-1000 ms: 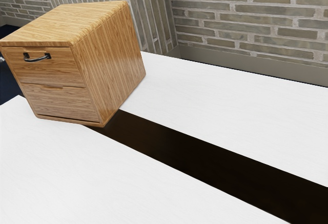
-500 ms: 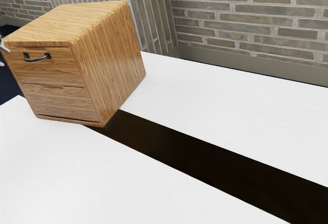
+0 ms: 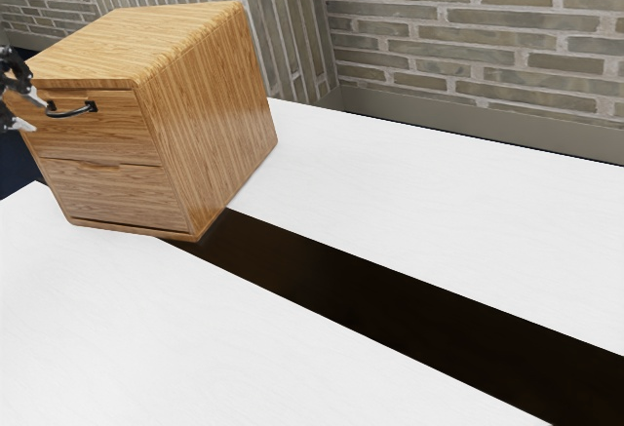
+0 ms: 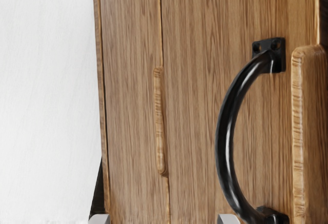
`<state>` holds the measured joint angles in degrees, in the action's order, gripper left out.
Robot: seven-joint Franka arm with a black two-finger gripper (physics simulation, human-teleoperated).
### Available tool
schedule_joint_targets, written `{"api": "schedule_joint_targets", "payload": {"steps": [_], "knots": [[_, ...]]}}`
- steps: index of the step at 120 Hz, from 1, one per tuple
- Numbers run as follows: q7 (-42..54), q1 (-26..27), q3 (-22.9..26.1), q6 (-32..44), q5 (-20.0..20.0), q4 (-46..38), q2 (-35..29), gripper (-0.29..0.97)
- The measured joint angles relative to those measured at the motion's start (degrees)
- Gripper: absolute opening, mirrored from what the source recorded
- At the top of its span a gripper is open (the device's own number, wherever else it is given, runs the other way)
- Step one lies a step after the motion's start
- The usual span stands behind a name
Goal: Pull the drawer handle with one arm to open the drawer
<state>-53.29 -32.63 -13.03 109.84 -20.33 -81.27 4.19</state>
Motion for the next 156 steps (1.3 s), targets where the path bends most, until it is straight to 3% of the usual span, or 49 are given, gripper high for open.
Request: {"api": "schedule_joint_targets", "payload": {"steps": [86,112,156], "knots": [[0.12,-0.96,0.96,4.88,-0.1,3.38,6.05,0.19],[0.27,-1.05,1.2,5.65,-3.35,3.01,6.56,0.17],[0.76,-1.88,0.64,5.6,-3.68,1.51,6.11,0.09]]}}
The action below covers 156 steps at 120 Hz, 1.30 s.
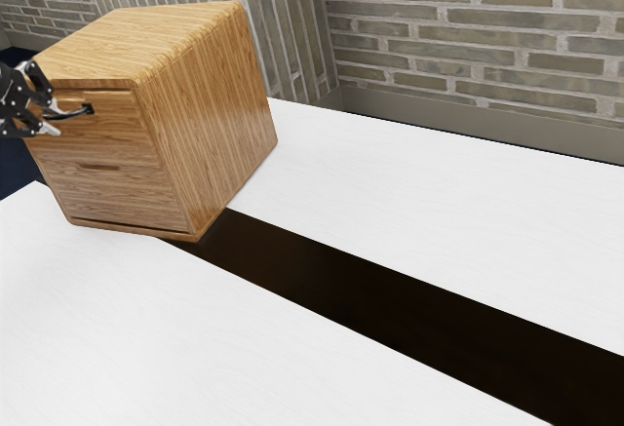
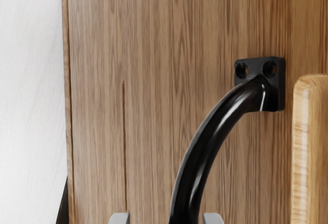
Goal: Pull the drawer handle with one arm to open the drawer
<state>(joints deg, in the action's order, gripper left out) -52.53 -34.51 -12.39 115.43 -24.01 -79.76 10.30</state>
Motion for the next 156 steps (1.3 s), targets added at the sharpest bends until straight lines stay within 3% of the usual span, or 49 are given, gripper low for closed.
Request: {"api": "schedule_joint_targets", "payload": {"steps": [156], "knots": [[3.12,0.15,-3.93,-9.66,-0.3,-2.77,-4.69,0.02]]}}
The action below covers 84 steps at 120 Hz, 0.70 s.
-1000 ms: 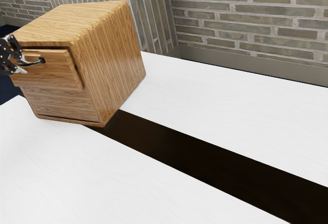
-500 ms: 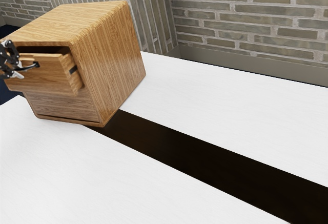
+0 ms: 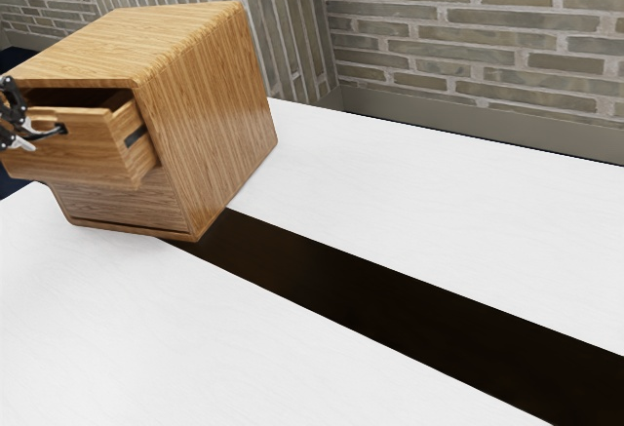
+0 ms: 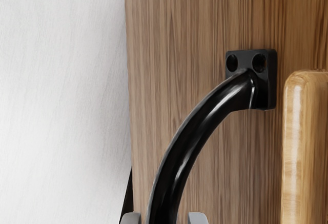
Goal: Pull the drawer handle with one arm to open the drawer
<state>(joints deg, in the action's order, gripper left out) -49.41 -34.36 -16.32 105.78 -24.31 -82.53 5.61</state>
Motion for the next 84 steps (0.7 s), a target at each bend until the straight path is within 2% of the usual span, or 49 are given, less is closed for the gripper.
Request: {"api": "schedule_joint_targets", "payload": {"steps": [84], "knots": [[3.19,0.37,-3.1,-4.31,-0.24,-3.38,-3.5,0.02]]}}
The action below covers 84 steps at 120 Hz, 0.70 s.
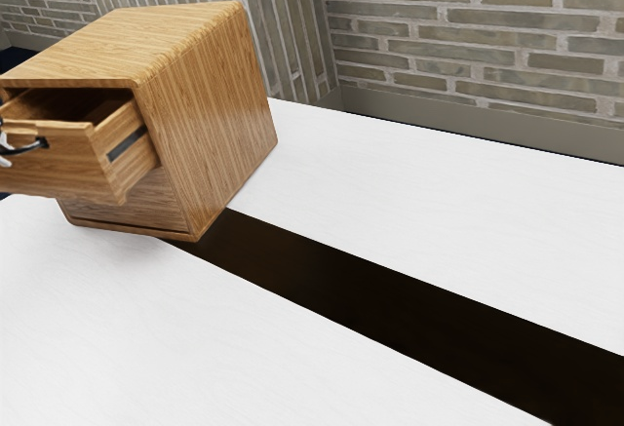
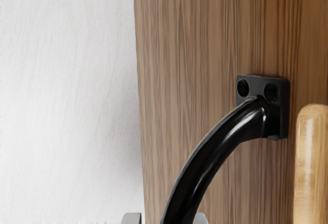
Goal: Pull the drawer handle with one arm to open the drawer
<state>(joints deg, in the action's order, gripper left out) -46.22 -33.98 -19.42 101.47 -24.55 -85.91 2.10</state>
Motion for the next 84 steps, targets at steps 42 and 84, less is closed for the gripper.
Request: {"api": "schedule_joint_targets", "payload": {"steps": [42,84], "knots": [[2.24,1.77,-2.74,-1.92,-0.02,-1.44,-1.41,0.02],[4.81,4.48,-6.3,-4.14,0.0,-2.63,-2.74,0.01]]}}
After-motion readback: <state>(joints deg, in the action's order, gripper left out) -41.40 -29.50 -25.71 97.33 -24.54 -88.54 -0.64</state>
